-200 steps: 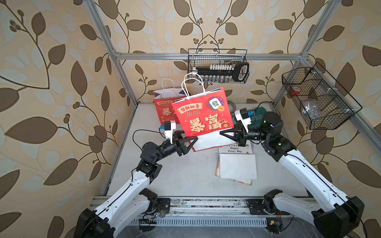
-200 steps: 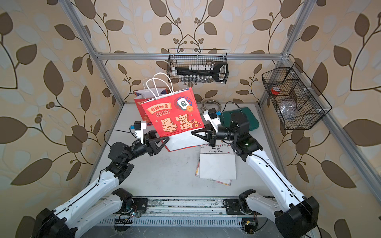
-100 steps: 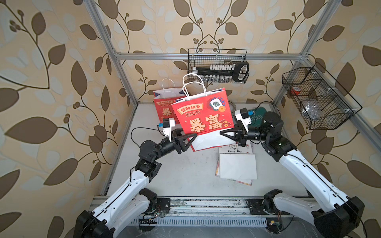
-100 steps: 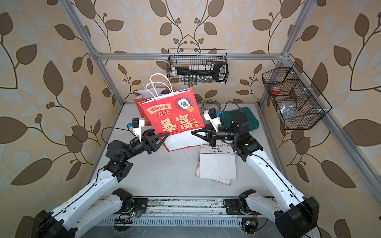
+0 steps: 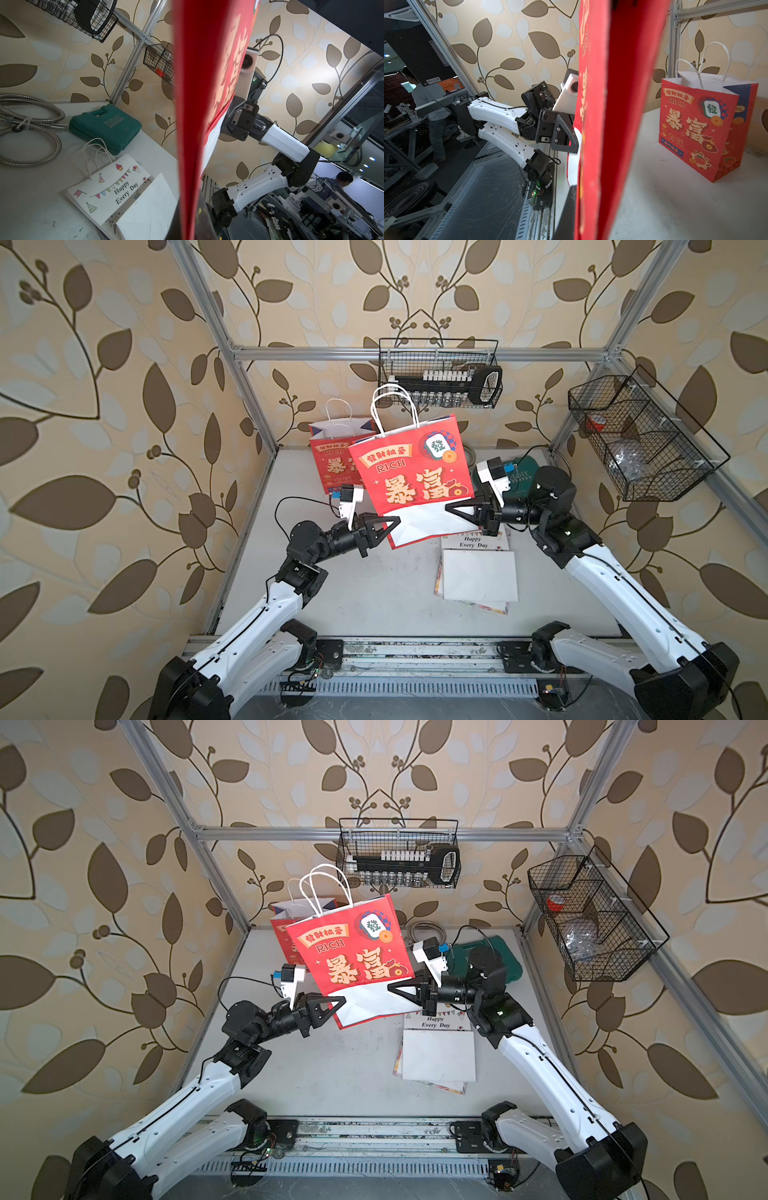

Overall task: Put away the paper bag
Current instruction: Press the paper bag.

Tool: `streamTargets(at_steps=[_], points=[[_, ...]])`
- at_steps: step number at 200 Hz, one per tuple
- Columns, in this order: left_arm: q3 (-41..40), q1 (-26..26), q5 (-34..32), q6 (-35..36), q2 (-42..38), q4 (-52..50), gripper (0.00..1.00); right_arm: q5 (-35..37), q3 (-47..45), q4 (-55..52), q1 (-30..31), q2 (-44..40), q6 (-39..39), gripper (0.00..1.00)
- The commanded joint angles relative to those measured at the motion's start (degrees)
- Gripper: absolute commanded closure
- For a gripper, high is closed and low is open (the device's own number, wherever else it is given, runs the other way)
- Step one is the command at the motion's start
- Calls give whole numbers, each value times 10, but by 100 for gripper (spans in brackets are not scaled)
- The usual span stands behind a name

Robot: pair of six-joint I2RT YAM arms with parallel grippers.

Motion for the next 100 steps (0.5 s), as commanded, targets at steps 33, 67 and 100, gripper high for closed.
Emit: streamTargets(at_steps=[33,67,100], points=[[18,-6,30,4,-4,-11,15,-10,4,-17,-1,-12,-6,100],[-1,-13,88,-28,28,11,41,-9,3,-18,-2,-18,-3,100],[4,-17,74,-29,26,40,100,-9,-1,-20,-3,-17,-3,100]])
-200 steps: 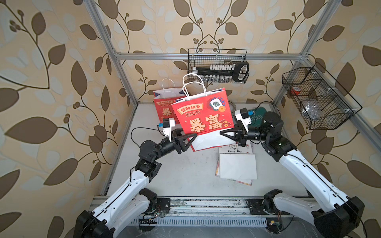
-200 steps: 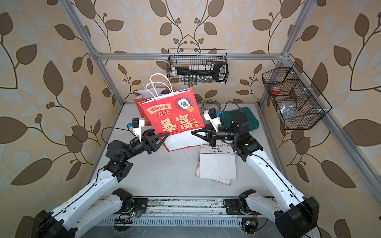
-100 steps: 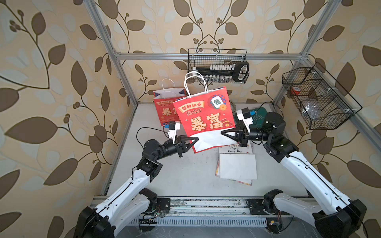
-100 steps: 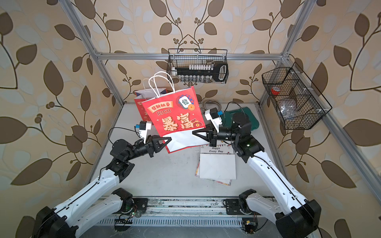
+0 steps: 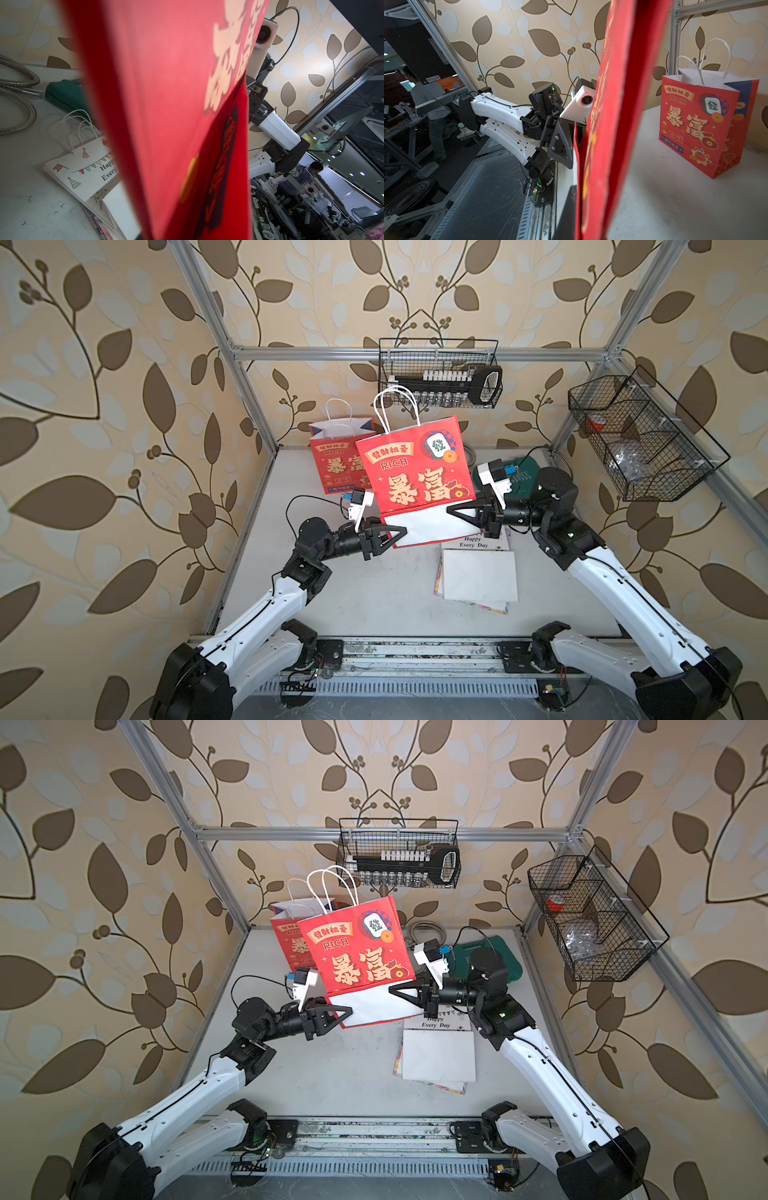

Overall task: Put away the paper bag
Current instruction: Press the paper bag.

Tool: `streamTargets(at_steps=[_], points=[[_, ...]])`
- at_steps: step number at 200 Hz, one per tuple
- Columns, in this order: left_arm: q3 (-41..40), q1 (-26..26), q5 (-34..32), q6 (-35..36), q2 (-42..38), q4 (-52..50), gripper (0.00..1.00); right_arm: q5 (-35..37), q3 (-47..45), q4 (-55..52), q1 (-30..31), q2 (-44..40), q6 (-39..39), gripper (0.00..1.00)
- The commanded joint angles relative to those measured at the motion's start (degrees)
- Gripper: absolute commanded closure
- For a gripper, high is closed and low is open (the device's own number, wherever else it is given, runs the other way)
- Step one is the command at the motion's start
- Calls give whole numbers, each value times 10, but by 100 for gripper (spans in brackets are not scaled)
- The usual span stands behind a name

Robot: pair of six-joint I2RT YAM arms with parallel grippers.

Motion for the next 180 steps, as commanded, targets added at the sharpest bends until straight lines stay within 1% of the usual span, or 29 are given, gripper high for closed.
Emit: streamTargets(at_steps=[1,17,21,28,30,32,34,40,47,58,63,74,76,77,89,92,93,101,112,120,133,139,147,151,164,180], points=[[8,-7,17,-3,-11,46,100,-9,-1,-2,-2,-7,1,100],[18,-7,-11,9,-25,37,100,-12,1,-24,-4,-9,-14,100],[21,-7,-20,10,-28,35,86,-13,2,-31,-5,-10,-20,100],[26,-7,-36,12,-34,34,51,-16,3,-40,-7,-10,-25,100],[28,-7,-40,12,-35,34,42,-17,2,-42,-7,-10,-26,100],[30,-7,-44,11,-36,34,38,-17,3,-44,-8,-11,-27,100],[32,-7,-46,11,-37,35,36,-18,3,-45,-8,-11,-27,100],[37,-7,-52,11,-39,40,35,-21,3,-47,-9,-13,-28,100],[42,-7,-55,10,-38,45,38,-24,2,-48,-12,-14,-27,100],[53,-7,-54,7,-36,53,53,-26,3,-52,-13,-15,-27,100],[57,-7,-53,4,-34,59,64,-28,4,-54,-14,-16,-28,100],[62,-7,-52,-1,-27,70,94,-32,5,-59,-16,-16,-28,100],[62,-7,-52,-1,-26,71,99,-33,5,-59,-17,-16,-28,100],[63,-7,-52,-1,-25,71,100,-34,5,-60,-17,-16,-29,100],[68,-7,-50,2,-22,69,100,-38,9,-70,-19,-16,-32,100],[69,-8,-50,4,-22,67,100,-38,10,-76,-21,-16,-34,92],[69,-8,-50,5,-22,67,100,-38,10,-76,-21,-16,-34,92],[70,-7,-55,12,-24,56,100,-37,13,-94,-27,-18,-41,70],[73,-7,-64,21,-31,37,100,-50,13,-110,-38,-24,-50,59],[75,-7,-70,26,-37,28,100,-62,11,-121,-46,-28,-57,57],[81,-7,-72,33,-45,14,100,-78,11,-154,-59,-33,-78,57],[84,-7,-69,35,-46,9,100,-88,11,-168,-64,-35,-87,57],[89,-7,-63,38,-47,2,100,-100,11,-177,-71,-36,-93,62],[91,-7,-60,38,-47,0,100,-105,10,-179,-72,-36,-94,68],[94,-7,-48,38,-44,1,100,-112,12,-177,-72,-31,-93,100],[95,-8,-44,34,-40,1,100,-123,17,-176,-72,-26,-95,100]])
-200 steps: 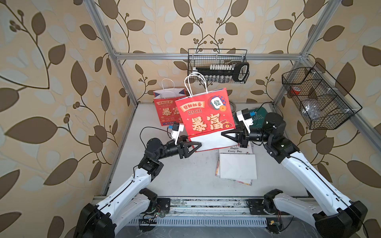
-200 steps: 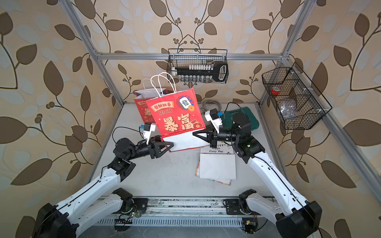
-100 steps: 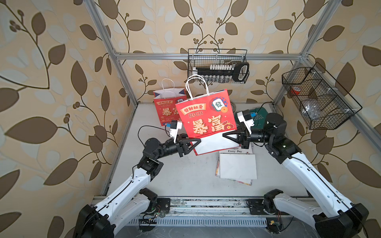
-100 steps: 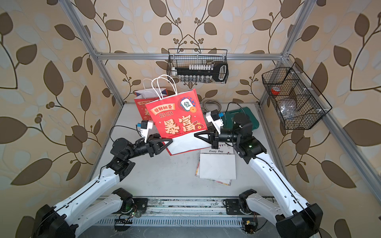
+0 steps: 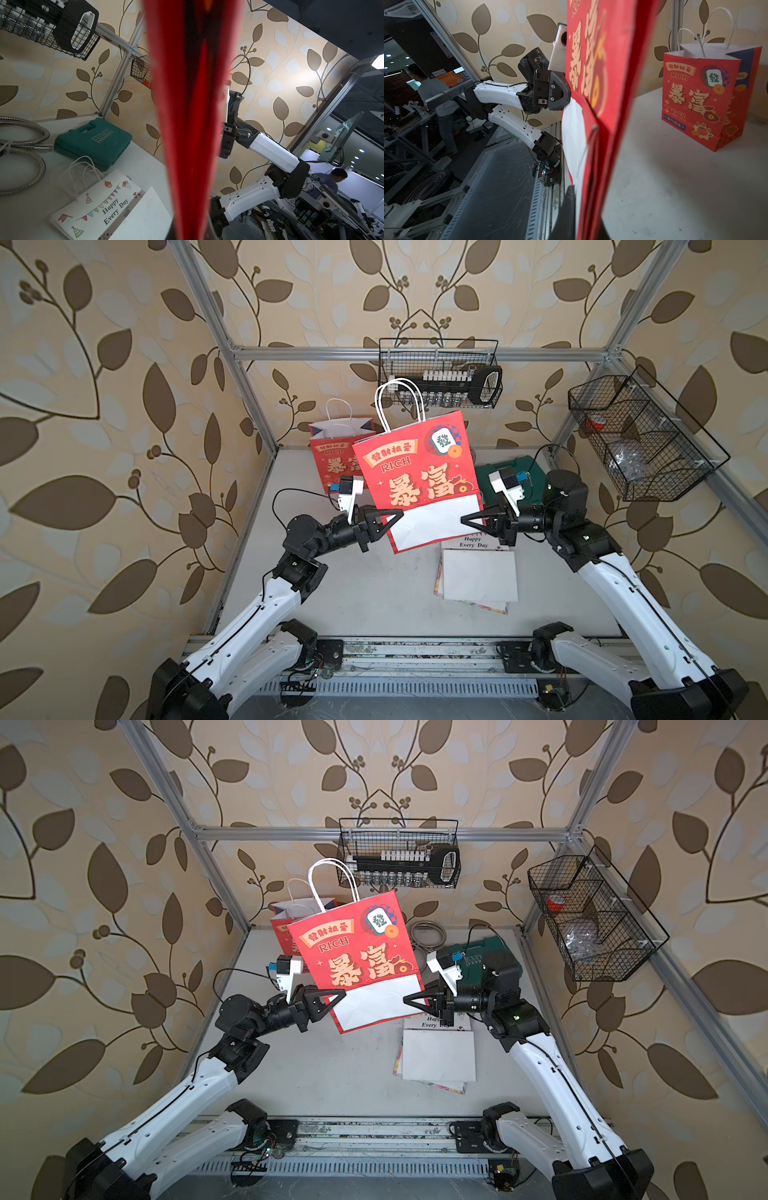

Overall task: Put away the paper bag
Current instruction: Press the paper bag.

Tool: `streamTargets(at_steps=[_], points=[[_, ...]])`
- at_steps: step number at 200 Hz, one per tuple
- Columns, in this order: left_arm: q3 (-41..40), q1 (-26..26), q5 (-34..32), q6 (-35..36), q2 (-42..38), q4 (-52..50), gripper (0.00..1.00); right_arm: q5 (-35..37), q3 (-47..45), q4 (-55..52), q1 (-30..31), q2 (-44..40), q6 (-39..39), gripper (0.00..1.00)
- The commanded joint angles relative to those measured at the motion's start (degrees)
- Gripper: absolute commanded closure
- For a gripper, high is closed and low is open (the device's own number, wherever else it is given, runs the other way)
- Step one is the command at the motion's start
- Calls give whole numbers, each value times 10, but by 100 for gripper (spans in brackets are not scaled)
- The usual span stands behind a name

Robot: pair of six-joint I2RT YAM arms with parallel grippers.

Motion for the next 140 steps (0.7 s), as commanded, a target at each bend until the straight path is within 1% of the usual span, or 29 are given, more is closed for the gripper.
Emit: streamTargets(at_steps=[1,17,19,25,28,32,38,43,47,56,67,100,101,104,108,110,113,117,123,127,135,140], points=[[27,-6,12,13,-7,15,100,-41,16,-24,-1,3,-18,100],[29,-6,19,9,-3,16,100,-35,19,-8,-1,4,-10,99],[29,-6,21,9,-2,15,100,-33,19,-5,-1,5,-8,94],[29,-6,23,9,-1,13,100,-27,22,2,-1,6,-4,70],[29,-6,23,9,-1,12,100,-25,22,7,-1,7,-1,64],[30,-6,24,9,0,8,100,-24,23,15,-1,9,2,60],[29,-6,26,9,1,2,100,-22,24,26,-1,11,7,59],[29,-6,29,9,2,-1,100,-21,26,34,-1,14,10,59],[29,-6,34,9,4,-3,100,-20,28,40,-1,16,13,61],[29,-6,45,8,8,-7,100,-23,33,52,-1,22,18,77],[31,-6,55,9,11,-16,100,-26,40,56,-1,31,19,100],[33,-8,78,34,12,-57,100,-37,50,61,-1,40,19,100],[33,-8,79,35,11,-59,100,-37,50,61,-1,40,19,99],[33,-8,79,37,11,-63,100,-36,51,61,-1,41,19,92],[33,-9,80,40,10,-68,100,-35,53,60,-2,41,20,76],[34,-9,80,42,10,-70,100,-35,54,59,-1,42,20,71],[33,-9,81,45,10,-73,100,-33,55,59,-1,41,20,66],[33,-9,82,47,10,-75,100,-32,56,59,-1,42,21,64],[32,-9,82,49,10,-79,100,-31,57,58,-2,42,21,64],[31,-10,83,50,9,-80,100,-32,58,59,-1,42,21,66],[29,-10,85,51,10,-81,100,-36,59,58,-1,43,19,79],[29,-10,86,51,10,-82,100,-38,60,59,-1,44,19,89]])
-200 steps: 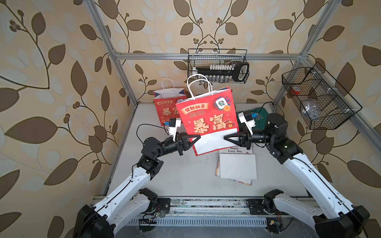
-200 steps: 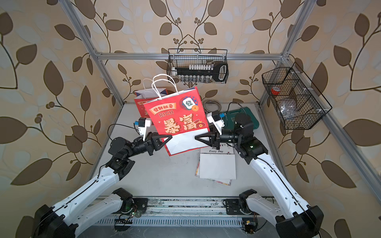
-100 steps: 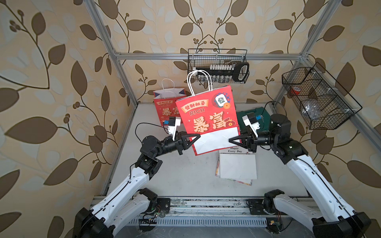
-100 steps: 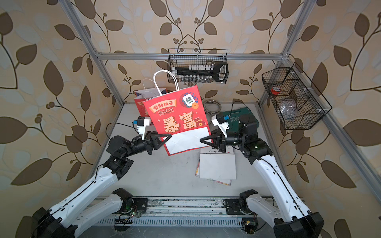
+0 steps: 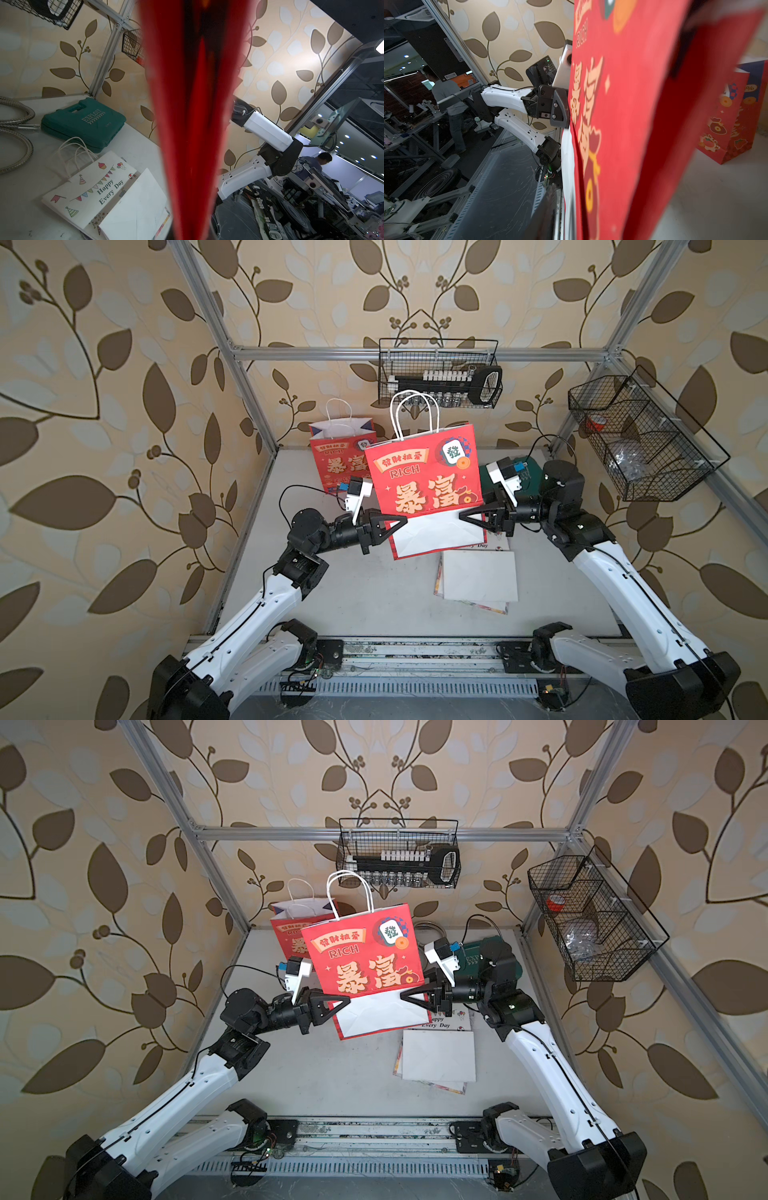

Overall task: Put away the paper bag
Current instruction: Press the paper bag.

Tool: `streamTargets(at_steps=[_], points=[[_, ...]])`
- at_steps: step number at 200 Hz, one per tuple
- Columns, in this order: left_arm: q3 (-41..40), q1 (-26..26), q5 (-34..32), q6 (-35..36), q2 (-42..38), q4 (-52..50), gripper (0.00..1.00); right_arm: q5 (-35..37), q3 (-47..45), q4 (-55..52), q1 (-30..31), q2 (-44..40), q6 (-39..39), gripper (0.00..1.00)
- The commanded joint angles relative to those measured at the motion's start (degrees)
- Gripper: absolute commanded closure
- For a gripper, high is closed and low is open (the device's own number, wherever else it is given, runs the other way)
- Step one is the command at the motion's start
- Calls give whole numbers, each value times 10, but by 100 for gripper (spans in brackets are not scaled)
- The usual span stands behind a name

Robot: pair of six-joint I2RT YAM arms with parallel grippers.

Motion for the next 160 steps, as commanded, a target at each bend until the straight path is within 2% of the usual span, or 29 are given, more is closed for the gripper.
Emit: streamTargets(at_steps=[1,5,39,46,50,57,66,71,75,90,119,123,128,132,137,143,151,155,160], points=[[13,-7,30,26,-3,-10,100,-15,23,14,2,2,-2,91],[12,-7,30,27,-3,-10,100,-16,24,14,2,2,-3,100],[10,-8,30,28,-5,-13,100,-14,26,13,2,1,-2,100],[10,-8,30,29,-5,-15,100,-3,30,9,2,2,-1,75],[9,-9,30,30,-5,-16,100,3,31,8,1,2,-1,66],[9,-9,30,32,-4,-18,100,9,31,8,1,1,-1,60],[7,-9,31,33,-3,-20,100,14,34,12,1,2,0,59],[7,-9,32,34,-2,-21,100,17,37,16,1,2,4,60],[6,-10,33,34,-2,-22,100,18,39,20,1,3,8,65],[6,-11,41,36,4,-27,100,13,50,35,0,10,18,100],[2,-12,47,43,9,-36,100,33,69,24,-2,18,19,100],[2,-12,47,45,8,-36,100,40,69,26,-3,18,22,88],[-1,-13,46,46,8,-36,100,46,69,30,-5,20,26,69],[-2,-13,45,46,7,-36,100,50,68,35,-5,19,30,58],[-3,-13,44,47,7,-37,100,56,67,43,-6,19,36,51],[-4,-13,43,48,8,-38,100,62,66,56,-6,19,44,49],[-5,-14,43,49,9,-39,100,63,67,76,-6,21,56,54],[-5,-14,43,50,8,-40,100,62,67,85,-6,21,60,64],[-5,-15,43,49,9,-41,100,60,71,93,-6,22,63,84]])
